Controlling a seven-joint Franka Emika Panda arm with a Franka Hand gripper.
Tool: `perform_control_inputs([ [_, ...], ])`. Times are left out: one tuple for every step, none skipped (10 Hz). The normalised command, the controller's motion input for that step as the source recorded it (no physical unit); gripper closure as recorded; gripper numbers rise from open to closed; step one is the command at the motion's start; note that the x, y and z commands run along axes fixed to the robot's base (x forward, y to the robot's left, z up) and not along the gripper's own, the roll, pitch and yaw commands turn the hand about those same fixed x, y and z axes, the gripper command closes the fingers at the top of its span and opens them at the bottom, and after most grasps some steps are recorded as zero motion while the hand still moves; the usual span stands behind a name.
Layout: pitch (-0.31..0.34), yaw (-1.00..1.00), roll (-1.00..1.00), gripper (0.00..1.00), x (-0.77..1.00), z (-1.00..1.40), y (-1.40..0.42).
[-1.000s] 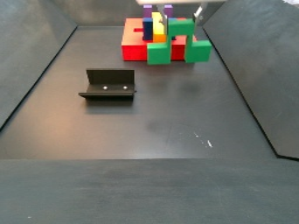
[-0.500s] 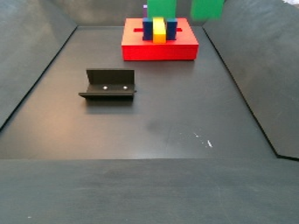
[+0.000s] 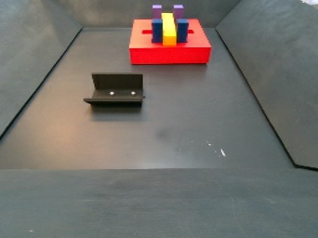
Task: Pick up the green object. Move up. Move to above the board. Insert the green object.
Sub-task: Move to above the board, then insert the green object.
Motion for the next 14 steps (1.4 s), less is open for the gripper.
perform_control_inputs([
  [0.179,-0.07,0.03,1.00,0.44,0.29,-1.40],
  [0.196,-0.03,0.04,1.00,0.49,0.30,-1.40],
  [0.188,-0.01,0.06,1.00,0.26,0.15,-0.65],
  [0.168,-0.01,0.07,1.00,0.16,0.07,-0.28],
  [0.000,0.00,0.00,1.00,0.00,-0.01,-0.05],
  [-0.064,0.00,0.05,1.00,0.23,-0.51,-0.24],
  [-0.086,0.00,0.13,1.00,0.45,-0.87,-0.25],
  [-0.081,0.00,0.14,1.00,0.43,-0.91,-0.25],
  [-0.076,0.00,0.14,1.00,0.33,-0.91,-0.20],
  [-0.080,0.01,0.16,1.00,0.24,-0.88,-0.17],
  [-0.086,0.09,0.19,1.00,0.05,-0.87,-0.15],
  [-0.106,0.09,0.12,1.00,0.00,-0.83,-0.13],
  [-0.130,0.09,0.07,1.00,0.00,-0.80,-0.11],
  [-0.130,0.05,0.06,1.00,0.00,-0.65,-0.05],
])
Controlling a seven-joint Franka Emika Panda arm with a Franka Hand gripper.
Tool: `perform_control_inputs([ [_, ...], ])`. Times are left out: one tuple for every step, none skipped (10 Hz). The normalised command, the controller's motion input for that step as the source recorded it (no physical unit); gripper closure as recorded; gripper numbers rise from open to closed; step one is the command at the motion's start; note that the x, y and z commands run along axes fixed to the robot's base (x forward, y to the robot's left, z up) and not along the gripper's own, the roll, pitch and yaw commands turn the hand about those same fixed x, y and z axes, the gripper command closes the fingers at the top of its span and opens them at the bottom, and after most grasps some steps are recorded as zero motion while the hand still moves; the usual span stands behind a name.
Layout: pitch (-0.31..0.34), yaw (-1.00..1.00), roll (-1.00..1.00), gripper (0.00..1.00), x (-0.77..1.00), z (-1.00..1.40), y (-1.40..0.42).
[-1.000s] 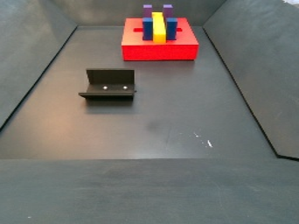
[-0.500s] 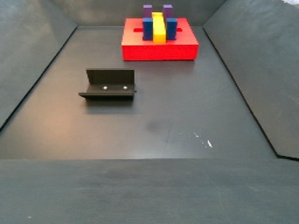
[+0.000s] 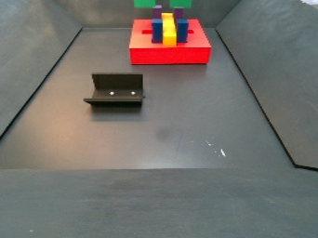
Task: Pick up the green object. Move up. Move to above the board. Insert the green object.
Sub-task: Insert the green object.
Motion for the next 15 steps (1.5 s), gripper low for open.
perform_control_inputs([
  [-0.136,0.00,0.00,1.00,-0.01,-0.56,-0.04],
  [-0.139,0.00,-0.02,1.00,-0.02,-0.49,-0.02],
  [-0.117,0.00,-0.11,1.00,0.00,-0.32,-0.01],
  [-0.056,0.09,-0.07,1.00,0.00,-0.11,-0.10],
  [-0.017,0.10,0.00,1.00,0.00,0.00,-0.15],
  [-0.001,0.13,0.00,1.00,0.00,0.00,-0.10],
  [-0.016,0.21,0.00,1.00,0.00,-0.11,-0.05],
  [-0.013,0.21,0.00,1.00,0.00,-0.14,-0.01],
  [-0.013,0.17,0.01,1.00,0.00,-0.13,0.00],
  [0.000,0.07,0.06,1.00,0.00,-0.12,0.00],
  [0.000,0.02,0.02,1.00,-0.03,-0.06,0.00],
  [0.000,0.00,0.01,1.00,-0.07,-0.04,0.00],
  [-0.003,0.00,0.00,1.00,-0.10,0.00,0.00],
  [-0.020,0.00,0.00,1.00,-0.11,-0.06,0.00],
  [-0.023,0.00,0.00,1.00,-0.07,-0.08,0.00],
])
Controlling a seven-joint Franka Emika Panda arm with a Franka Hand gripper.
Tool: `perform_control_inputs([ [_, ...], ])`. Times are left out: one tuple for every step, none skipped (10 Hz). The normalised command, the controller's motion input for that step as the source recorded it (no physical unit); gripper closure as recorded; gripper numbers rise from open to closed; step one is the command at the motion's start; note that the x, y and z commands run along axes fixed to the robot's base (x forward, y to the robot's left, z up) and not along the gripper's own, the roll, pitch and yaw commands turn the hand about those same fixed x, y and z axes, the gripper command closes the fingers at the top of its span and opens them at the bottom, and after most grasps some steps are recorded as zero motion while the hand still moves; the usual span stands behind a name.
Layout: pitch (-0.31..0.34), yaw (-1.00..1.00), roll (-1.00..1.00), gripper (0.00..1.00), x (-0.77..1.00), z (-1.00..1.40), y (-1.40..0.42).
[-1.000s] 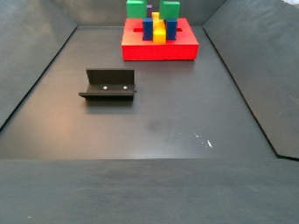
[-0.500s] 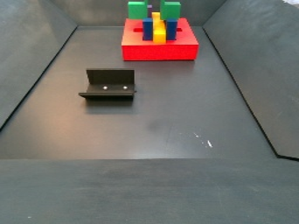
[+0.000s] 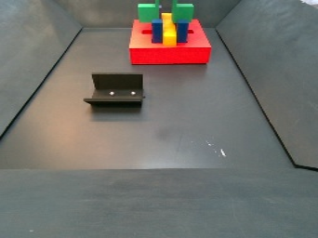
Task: Pick up the green object. Move up. Move to above the board. Insert the green object.
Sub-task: Insert the green object.
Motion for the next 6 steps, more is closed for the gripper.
perform_control_inputs([
  [-0.020,0.00,0.00,1.00,-0.05,-0.09,0.00],
  [-0.031,0.00,0.00,1.00,-0.08,-0.11,0.00],
  [-0.034,0.00,0.00,1.00,-0.10,-0.12,0.00],
  [-0.033,0.00,0.00,1.00,-0.07,-0.11,0.00],
  [-0.031,0.00,0.00,1.00,-0.01,-0.09,-0.02],
  [-0.033,0.00,0.00,1.00,0.00,-0.08,-0.08],
])
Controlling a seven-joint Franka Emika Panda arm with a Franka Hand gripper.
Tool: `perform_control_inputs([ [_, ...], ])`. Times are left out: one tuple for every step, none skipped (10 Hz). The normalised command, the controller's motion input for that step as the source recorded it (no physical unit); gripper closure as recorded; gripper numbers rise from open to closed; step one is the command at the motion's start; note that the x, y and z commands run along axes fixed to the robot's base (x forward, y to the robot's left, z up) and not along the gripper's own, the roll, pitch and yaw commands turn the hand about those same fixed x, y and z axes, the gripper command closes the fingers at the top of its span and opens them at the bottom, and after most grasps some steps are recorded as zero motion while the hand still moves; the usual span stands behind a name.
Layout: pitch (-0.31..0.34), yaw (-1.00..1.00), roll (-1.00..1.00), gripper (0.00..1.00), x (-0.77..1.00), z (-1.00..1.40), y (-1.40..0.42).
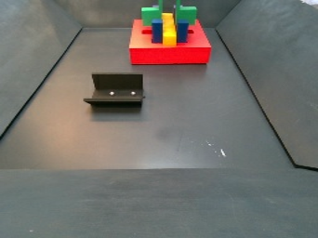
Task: Pick up the green object. Move up. Move to above the board. Insert the green object.
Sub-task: Insert the green object.
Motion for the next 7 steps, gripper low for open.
perform_control_inputs([
  [-0.036,0.00,0.00,1.00,0.00,-0.11,-0.06],
  [-0.039,0.00,0.00,1.00,0.05,-0.11,-0.06],
  [-0.039,0.00,0.00,1.00,0.05,-0.13,-0.06],
  [-0.036,0.00,0.00,1.00,0.01,-0.16,-0.02],
  [-0.040,0.00,0.00,1.00,0.04,-0.18,0.00],
  [-0.044,0.00,0.00,1.00,0.07,-0.19,0.00],
  [-0.043,0.00,0.00,1.00,0.15,-0.22,0.00],
])
